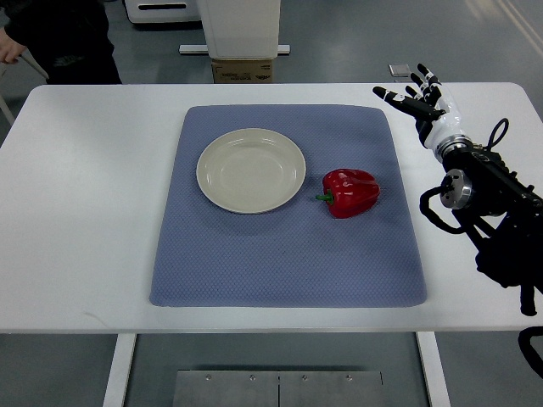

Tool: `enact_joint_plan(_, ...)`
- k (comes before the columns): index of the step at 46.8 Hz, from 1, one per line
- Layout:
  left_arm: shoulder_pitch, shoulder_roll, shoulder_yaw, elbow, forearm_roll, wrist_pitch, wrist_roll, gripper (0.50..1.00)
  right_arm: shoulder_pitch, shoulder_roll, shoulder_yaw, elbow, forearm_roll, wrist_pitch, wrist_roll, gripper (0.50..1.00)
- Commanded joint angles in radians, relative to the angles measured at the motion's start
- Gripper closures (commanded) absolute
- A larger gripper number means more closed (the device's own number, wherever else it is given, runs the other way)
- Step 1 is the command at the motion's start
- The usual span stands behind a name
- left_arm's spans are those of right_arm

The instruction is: Place red pepper on plate with right hand

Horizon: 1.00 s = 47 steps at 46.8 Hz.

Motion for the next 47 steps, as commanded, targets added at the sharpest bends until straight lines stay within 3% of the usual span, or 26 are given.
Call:
enact_joint_plan(1,0.0,0.0,0.0,0.0,0.0,0.0,0.0,0.5,0.002,0.0,0.0,0.0,0.0,0.0,0.0,0.5)
enact_joint_plan(47,0.001,0.0,0.0,0.0,0.0,0.002,0.0,0.5,0.009,-0.001,0.003,0.001,0.002,0.002,0.0,0.5)
